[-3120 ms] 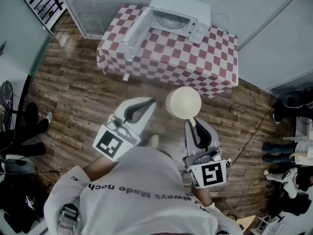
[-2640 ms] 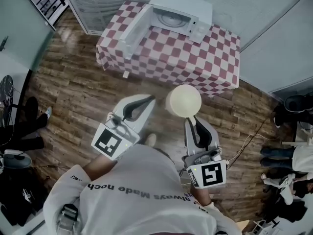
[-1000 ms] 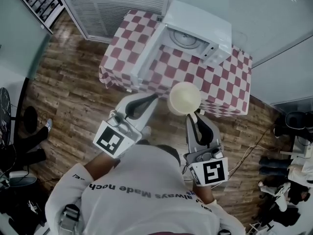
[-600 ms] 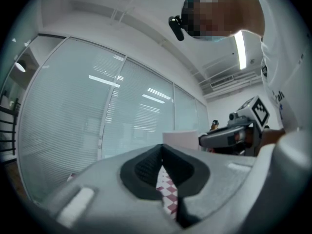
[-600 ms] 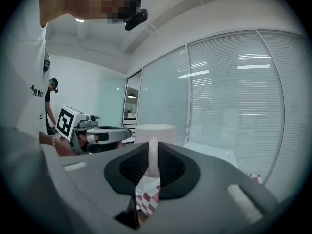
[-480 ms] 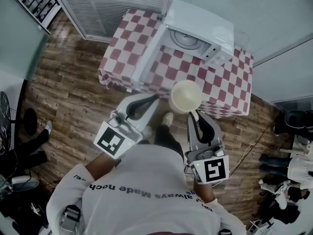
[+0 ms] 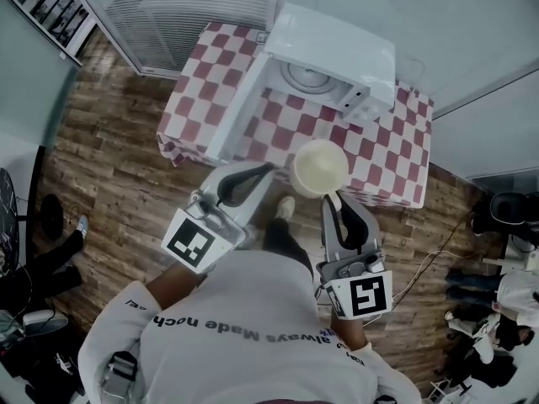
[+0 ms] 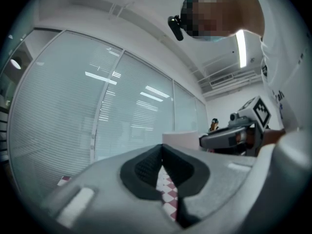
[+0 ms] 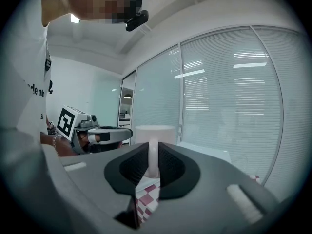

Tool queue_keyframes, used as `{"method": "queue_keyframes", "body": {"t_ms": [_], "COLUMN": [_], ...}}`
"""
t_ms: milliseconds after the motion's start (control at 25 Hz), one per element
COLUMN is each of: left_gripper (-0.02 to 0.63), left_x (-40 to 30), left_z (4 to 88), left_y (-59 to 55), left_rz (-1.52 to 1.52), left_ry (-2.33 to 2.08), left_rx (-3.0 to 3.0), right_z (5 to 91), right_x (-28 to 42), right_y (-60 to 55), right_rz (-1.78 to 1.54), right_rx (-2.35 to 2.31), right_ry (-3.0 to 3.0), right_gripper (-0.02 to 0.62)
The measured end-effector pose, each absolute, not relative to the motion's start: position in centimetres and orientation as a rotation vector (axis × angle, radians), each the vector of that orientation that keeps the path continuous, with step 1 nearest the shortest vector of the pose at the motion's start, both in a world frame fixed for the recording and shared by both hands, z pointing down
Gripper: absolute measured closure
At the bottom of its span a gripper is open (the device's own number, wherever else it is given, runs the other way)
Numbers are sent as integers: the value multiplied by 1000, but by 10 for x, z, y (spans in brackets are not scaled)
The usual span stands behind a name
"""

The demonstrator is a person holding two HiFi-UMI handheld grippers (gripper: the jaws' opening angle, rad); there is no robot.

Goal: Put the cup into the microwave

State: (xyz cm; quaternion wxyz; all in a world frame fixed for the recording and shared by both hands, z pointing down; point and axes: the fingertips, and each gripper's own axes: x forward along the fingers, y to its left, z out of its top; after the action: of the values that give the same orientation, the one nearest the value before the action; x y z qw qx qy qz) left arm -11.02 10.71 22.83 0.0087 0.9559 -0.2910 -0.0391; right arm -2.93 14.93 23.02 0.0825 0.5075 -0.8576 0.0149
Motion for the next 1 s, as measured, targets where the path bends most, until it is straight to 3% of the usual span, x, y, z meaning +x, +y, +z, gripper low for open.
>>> {"method": "queue_keyframes", "body": {"t_ms": [520,1000], "left_gripper": [603,603], "left_x": [5,69], "left_z": [233,233], "left_y": [-8,-60], "left_rz": [-81,-71], "left_ry": [-922,-953], "left_rx": [2986,2994], "right_z": [235,233], "right_x": [85,150], "right_y": [37,-14], "right_rz": [52,31], "right_rx": [1500,1482], "right_ry": [-2591,-2624], "right_gripper": [554,554]}}
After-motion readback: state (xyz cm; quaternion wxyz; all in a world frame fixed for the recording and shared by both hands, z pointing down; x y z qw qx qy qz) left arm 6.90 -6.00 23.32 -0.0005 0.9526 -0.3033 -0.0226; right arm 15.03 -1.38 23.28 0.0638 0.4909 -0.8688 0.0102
